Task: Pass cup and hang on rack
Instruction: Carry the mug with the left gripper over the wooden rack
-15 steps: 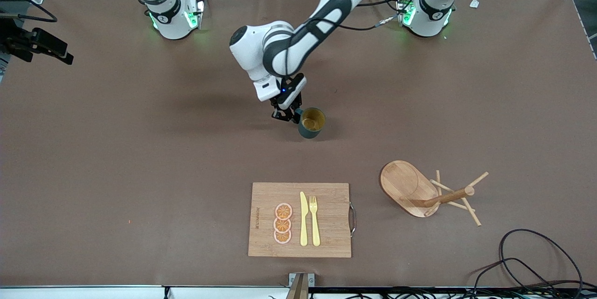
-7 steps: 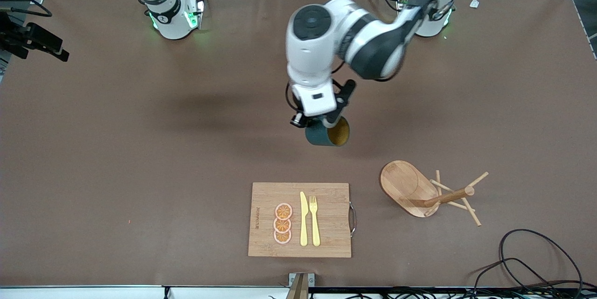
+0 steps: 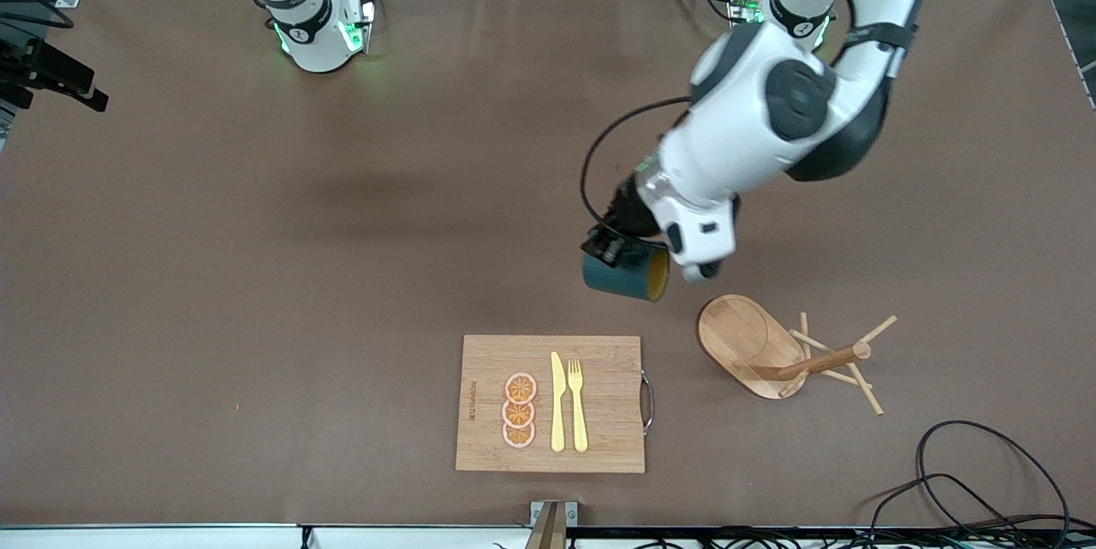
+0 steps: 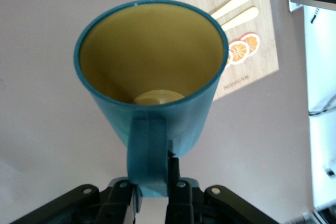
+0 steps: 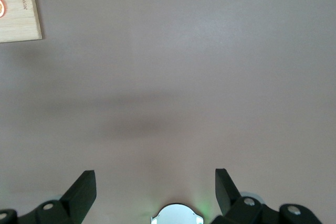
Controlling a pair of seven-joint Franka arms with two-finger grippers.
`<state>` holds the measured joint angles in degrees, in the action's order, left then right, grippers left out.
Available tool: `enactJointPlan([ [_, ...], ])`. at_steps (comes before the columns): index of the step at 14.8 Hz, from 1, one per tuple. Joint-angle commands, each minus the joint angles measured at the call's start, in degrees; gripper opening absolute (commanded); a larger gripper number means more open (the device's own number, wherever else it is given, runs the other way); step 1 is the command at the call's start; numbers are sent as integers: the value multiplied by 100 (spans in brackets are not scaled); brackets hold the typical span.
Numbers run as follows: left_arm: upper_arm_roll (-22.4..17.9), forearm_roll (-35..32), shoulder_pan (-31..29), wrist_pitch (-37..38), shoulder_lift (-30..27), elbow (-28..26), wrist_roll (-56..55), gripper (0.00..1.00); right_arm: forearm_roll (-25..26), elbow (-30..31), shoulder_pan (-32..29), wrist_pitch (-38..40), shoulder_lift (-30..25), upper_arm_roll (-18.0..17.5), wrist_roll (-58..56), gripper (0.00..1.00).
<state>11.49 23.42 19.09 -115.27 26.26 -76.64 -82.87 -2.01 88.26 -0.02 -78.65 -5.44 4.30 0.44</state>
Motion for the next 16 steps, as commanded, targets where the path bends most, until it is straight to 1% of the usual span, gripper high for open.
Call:
enactJointPlan([
  [1, 108, 934, -755, -119, -481, -807, 1225, 0, 16, 157, -15, -54, -159, -17, -79, 100],
  [3, 116, 1566, -1186, -119, -578, -1184, 2060, 0, 25, 165, -15, -45, -159, -26, -79, 100],
  [5, 125, 1964, -1564, -75, -675, -1493, 2720, 0, 25, 174, -15, -45, -159, -26, -70, 100],
  [6, 134, 2113, -1836, 56, -667, -1529, 3019, 0, 25, 174, -15, -45, -159, -26, -70, 100],
  [8, 134, 2508, -2232, 591, -614, -1529, 3687, 0, 25, 174, -15, -28, -159, -26, -70, 100],
  [11, 134, 2799, -2751, 1005, -465, -1529, 4585, 0, 16, 183, -15, -28, -159, -26, -70, 100],
  [14, 125, 3220, -3068, 1348, -271, -1538, 5297, 0, 25, 183, -15, -28, -159, -26, -70, 100],
  [16, 125, 3310, -3147, 1419, -157, -1520, 5482, 0, 16, 183, -15, -19, -159, -26, -70, 100],
])
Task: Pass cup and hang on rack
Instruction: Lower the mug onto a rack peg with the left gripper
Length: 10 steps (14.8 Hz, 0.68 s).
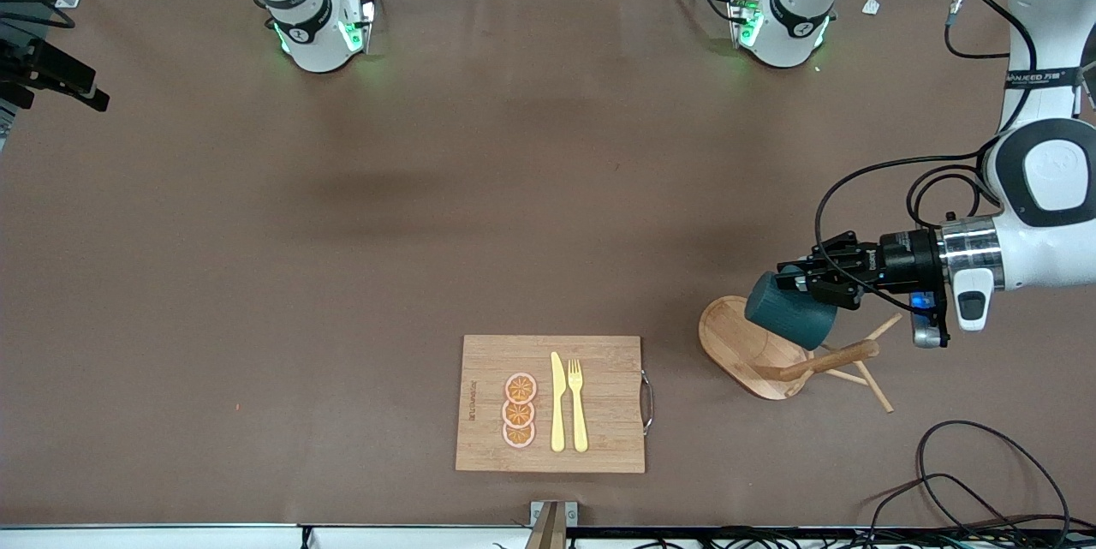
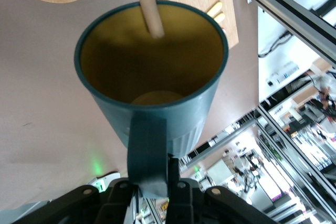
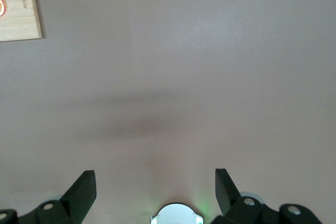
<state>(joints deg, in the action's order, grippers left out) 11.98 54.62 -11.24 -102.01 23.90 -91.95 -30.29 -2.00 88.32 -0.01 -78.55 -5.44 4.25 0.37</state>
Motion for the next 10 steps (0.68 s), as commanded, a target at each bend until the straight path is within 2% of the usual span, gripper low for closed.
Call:
enactJointPlan([
  [1, 77, 207, -167, 102, 115, 1, 338, 0, 24, 177, -16, -37, -159, -20, -72, 100],
  [8, 77, 445, -519, 348, 598, 80, 1297, 1, 138, 168, 1, -64, -159, -29, -204, 100],
  [10, 77, 471, -537, 348, 694, 98, 1385, 6, 147, 168, 1, -72, -151, -29, -204, 100],
])
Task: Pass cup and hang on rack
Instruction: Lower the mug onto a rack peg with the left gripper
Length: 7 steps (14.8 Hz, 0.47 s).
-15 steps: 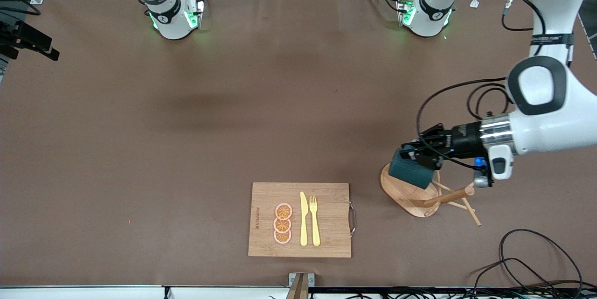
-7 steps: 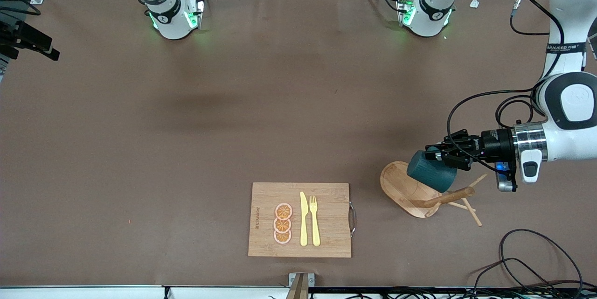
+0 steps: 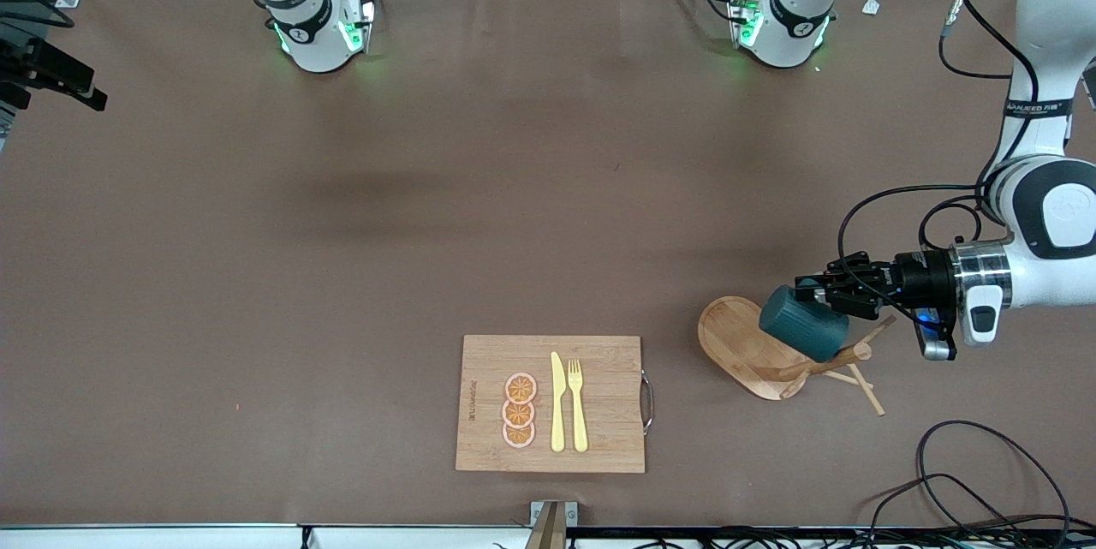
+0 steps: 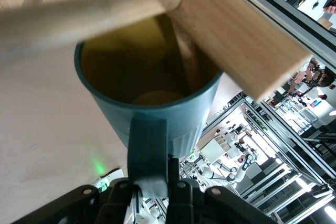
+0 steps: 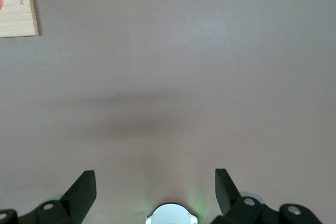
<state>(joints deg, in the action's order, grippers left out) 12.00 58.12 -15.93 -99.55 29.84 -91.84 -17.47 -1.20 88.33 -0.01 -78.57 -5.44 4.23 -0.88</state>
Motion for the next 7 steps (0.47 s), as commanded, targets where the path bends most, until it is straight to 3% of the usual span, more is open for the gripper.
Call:
enactJointPlan([
  [1, 75, 208, -112, 102, 136, 105, 164, 17, 67, 167, 10, -62, -159, -19, -79, 100],
  [3, 75, 270, -121, 102, 206, 114, 200, 39, 67, 167, 10, -71, -159, -27, -79, 100],
  [5, 75, 392, -121, 102, 207, 114, 183, 51, 67, 167, 10, -71, -159, -19, -79, 100],
  [6, 75, 428, -113, 111, 198, 114, 174, 63, 67, 167, 10, -71, -159, -27, -79, 100],
  [7, 75, 420, -112, 103, 180, 132, 113, 66, 67, 167, 10, -71, -159, -28, -79, 100],
])
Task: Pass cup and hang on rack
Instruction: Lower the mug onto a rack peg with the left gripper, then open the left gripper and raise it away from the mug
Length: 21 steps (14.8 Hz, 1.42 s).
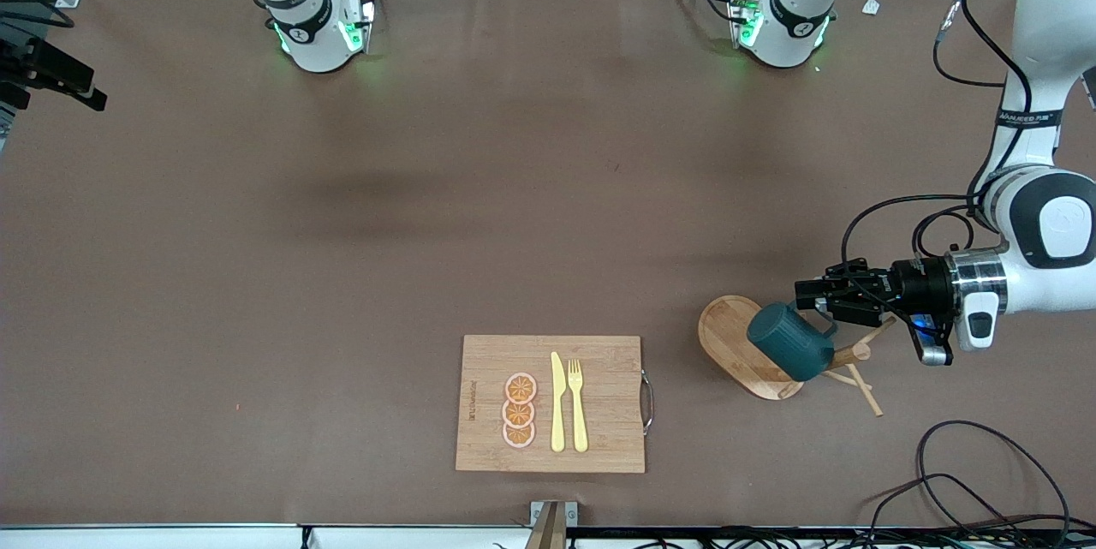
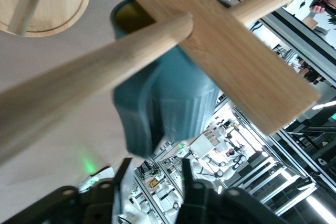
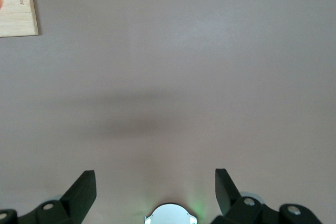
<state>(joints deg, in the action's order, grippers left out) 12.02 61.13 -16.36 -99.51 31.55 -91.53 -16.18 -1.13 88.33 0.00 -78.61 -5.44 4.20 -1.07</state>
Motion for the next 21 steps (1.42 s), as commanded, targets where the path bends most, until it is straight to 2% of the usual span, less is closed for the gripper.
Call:
enactJointPlan([
  [1, 72, 119, -51, 107, -34, 161, -78, 82, 60, 167, 9, -67, -159, -24, -60, 100],
  [2, 72, 66, -8, 99, -78, 248, -96, 100, 60, 167, 9, -67, -159, -24, -60, 100],
  [4, 72, -187, 28, 99, -376, 311, -454, 100, 60, 167, 9, -76, -151, -33, -60, 100],
  [8, 203, -1995, 265, 107, -1280, 469, -1124, 100, 60, 167, 9, -76, -159, -33, -60, 100],
  [11, 694, -4076, 239, 379, -1896, 513, -1037, 100, 52, 167, 9, -76, -151, -42, -60, 100],
  [14, 837, -5160, 239, 678, -2379, 487, -83, 100, 52, 176, 9, -76, -159, -42, -60, 100],
  [16, 828, -5322, 204, 670, -2705, 137, 403, 100, 52, 176, 9, -76, -159, -42, -60, 100],
  [19, 819, -5348, 204, 478, -3145, -356, 405, 100, 43, 167, 9, -111, -151, -42, -60, 100],
  [21, 819, -5366, 204, 406, -3347, -445, 422, 100, 34, 184, 0, -111, -159, -42, -51, 100],
])
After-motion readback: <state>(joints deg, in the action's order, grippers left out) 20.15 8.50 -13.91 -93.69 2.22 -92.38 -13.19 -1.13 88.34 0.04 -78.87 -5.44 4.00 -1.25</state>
